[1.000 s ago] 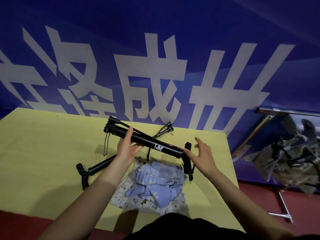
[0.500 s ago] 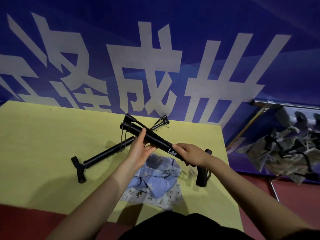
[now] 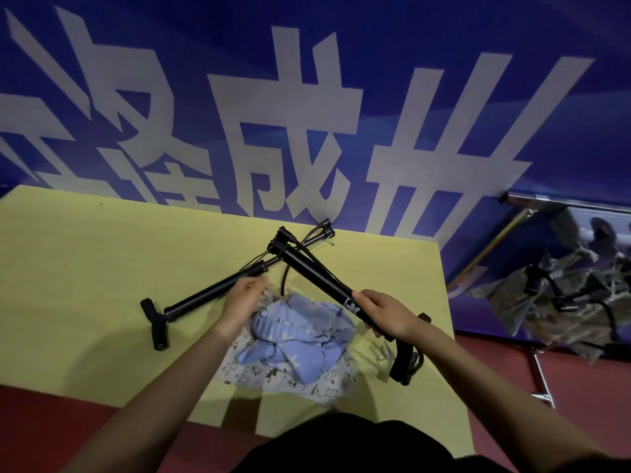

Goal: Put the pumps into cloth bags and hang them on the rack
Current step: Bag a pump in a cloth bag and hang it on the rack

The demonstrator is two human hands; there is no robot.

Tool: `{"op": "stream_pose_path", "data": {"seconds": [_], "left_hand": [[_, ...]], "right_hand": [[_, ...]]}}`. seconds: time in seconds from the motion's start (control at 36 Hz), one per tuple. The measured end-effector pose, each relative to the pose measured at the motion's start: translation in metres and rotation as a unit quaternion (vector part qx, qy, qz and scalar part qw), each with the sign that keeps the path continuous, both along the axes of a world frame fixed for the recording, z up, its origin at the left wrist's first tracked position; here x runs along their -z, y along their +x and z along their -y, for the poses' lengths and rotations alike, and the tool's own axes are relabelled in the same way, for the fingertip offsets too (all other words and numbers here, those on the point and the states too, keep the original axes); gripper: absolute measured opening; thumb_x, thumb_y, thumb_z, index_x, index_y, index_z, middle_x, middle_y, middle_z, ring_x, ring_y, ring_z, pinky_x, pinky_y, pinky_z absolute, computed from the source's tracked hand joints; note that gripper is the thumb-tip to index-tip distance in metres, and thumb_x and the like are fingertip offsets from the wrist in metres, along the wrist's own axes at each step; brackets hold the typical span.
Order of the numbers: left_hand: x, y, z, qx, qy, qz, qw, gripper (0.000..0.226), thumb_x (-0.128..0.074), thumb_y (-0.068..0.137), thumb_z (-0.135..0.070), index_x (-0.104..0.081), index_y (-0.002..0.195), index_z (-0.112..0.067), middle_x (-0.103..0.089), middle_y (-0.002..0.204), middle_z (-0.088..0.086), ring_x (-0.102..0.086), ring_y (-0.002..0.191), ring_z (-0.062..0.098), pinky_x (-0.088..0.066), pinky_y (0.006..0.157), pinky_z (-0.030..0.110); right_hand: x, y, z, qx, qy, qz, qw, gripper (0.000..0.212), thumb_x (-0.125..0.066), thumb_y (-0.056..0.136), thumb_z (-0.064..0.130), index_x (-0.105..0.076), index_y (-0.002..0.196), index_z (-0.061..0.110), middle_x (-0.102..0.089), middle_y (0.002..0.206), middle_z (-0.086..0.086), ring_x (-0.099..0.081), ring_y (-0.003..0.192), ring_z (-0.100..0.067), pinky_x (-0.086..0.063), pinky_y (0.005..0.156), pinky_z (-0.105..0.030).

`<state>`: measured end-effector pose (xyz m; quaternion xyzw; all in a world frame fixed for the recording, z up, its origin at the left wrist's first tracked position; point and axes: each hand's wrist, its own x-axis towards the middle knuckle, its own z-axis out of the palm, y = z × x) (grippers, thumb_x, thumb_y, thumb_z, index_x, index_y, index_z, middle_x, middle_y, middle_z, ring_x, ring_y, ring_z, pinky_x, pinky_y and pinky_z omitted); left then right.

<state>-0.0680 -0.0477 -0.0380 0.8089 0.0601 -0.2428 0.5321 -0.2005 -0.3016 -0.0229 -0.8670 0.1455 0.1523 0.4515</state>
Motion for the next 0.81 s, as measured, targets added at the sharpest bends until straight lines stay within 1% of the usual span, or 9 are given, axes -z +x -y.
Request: {"op": "stream_pose_path", "data": {"seconds": [0.14, 0.28, 0.39, 0.44, 0.5, 0.56, 0.64, 0.72, 0.81], "left_hand": [[0.037, 0.007, -0.015, 0.064, 0.104, -0.046, 0.991, 0.051, -0.057, 0.077, -0.06, -0.058, 0.072, -0.009, -0.06, 0.073, 0.009, -0.058, 0.068, 0.023, -0.043, 0.065, 0.033], [0.062, 0.01, -0.005, 0.052, 0.037, -0.192, 0.979, 0.038, -0.057, 0.094, -0.039, -0.066, 0.099, -0.002, -0.067, 0.094, 0.017, -0.066, 0.088, 0.03, -0.052, 0.072, 0.032], [0.076, 0.018, 0.0, 0.057, 0.054, -0.199, 0.977, 0.038, -0.066, 0.089, -0.034, -0.068, 0.099, 0.003, -0.068, 0.089, 0.017, -0.064, 0.079, 0.028, -0.048, 0.071, 0.033], [0.068, 0.017, 0.006, 0.064, 0.093, -0.143, 0.983, 0.042, -0.06, 0.092, -0.039, -0.07, 0.096, 0.002, -0.07, 0.092, 0.019, -0.066, 0.085, 0.03, -0.048, 0.071, 0.032], [0.053, 0.018, 0.014, 0.063, 0.142, -0.008, 0.988, 0.052, -0.044, 0.098, -0.047, -0.067, 0.09, -0.001, -0.068, 0.087, 0.014, -0.065, 0.083, 0.028, -0.043, 0.068, 0.032], [0.029, 0.019, 0.025, 0.018, 0.06, 0.046, 0.997, 0.051, -0.035, 0.1, -0.049, -0.065, 0.108, -0.009, -0.065, 0.1, 0.006, -0.061, 0.095, 0.023, -0.044, 0.081, 0.034], [0.001, 0.023, 0.054, 0.016, -0.089, -0.019, 0.996, 0.058, -0.032, 0.1, -0.054, -0.052, 0.134, -0.012, -0.058, 0.121, 0.004, -0.055, 0.113, 0.021, -0.04, 0.102, 0.038], [-0.02, 0.019, 0.079, 0.014, -0.244, -0.102, 0.964, 0.054, -0.039, 0.097, -0.052, -0.051, 0.13, -0.011, -0.061, 0.113, 0.01, -0.06, 0.097, 0.021, -0.047, 0.087, 0.032], [-0.031, 0.012, 0.095, 0.0, -0.332, -0.139, 0.933, 0.037, -0.049, 0.097, -0.044, -0.058, 0.114, -0.012, -0.065, 0.102, 0.008, -0.062, 0.099, 0.023, -0.05, 0.095, 0.037]], "right_hand": [[0.008, -0.006, 0.017, 0.026, 0.015, 0.012, 0.999, 0.043, -0.036, 0.097, 0.059, -0.051, 0.079, 0.023, -0.057, 0.068, -0.01, -0.052, 0.05, -0.02, -0.041, 0.051, -0.029], [0.01, -0.012, 0.029, 0.035, 0.002, 0.03, 0.999, 0.034, -0.037, 0.097, 0.057, -0.052, 0.076, 0.036, -0.06, 0.067, -0.014, -0.054, 0.049, -0.019, -0.04, 0.053, -0.027], [0.01, -0.018, 0.04, 0.04, -0.004, 0.036, 0.999, 0.029, -0.038, 0.097, 0.056, -0.057, 0.084, 0.039, -0.061, 0.066, -0.009, -0.055, 0.049, -0.016, -0.041, 0.054, -0.027], [0.009, -0.022, 0.045, 0.043, -0.006, 0.043, 0.998, 0.028, -0.039, 0.098, 0.054, -0.058, 0.084, 0.038, -0.061, 0.067, -0.007, -0.055, 0.051, -0.015, -0.041, 0.054, -0.026], [0.008, -0.025, 0.05, 0.049, -0.006, 0.055, 0.997, 0.027, -0.041, 0.098, 0.052, -0.059, 0.084, 0.037, -0.06, 0.067, -0.001, -0.056, 0.053, -0.017, -0.042, 0.056, -0.029], [0.009, -0.027, 0.053, 0.055, -0.016, 0.064, 0.996, 0.025, -0.042, 0.099, 0.05, -0.06, 0.086, 0.038, -0.062, 0.071, 0.002, -0.06, 0.061, -0.02, -0.045, 0.062, -0.032], [0.012, -0.028, 0.055, 0.062, -0.031, 0.073, 0.995, 0.022, -0.043, 0.098, 0.049, -0.059, 0.086, 0.041, -0.063, 0.07, 0.006, -0.062, 0.065, -0.017, -0.046, 0.064, -0.032], [0.012, -0.027, 0.052, 0.044, -0.05, 0.075, 0.995, 0.02, -0.042, 0.098, 0.049, -0.06, 0.093, 0.041, -0.065, 0.076, 0.006, -0.061, 0.069, -0.012, -0.047, 0.067, -0.034], [0.01, -0.026, 0.046, 0.022, -0.063, 0.073, 0.995, 0.024, -0.043, 0.098, 0.051, -0.061, 0.1, 0.035, -0.065, 0.078, 0.003, -0.06, 0.072, -0.012, -0.045, 0.067, -0.034]]}}
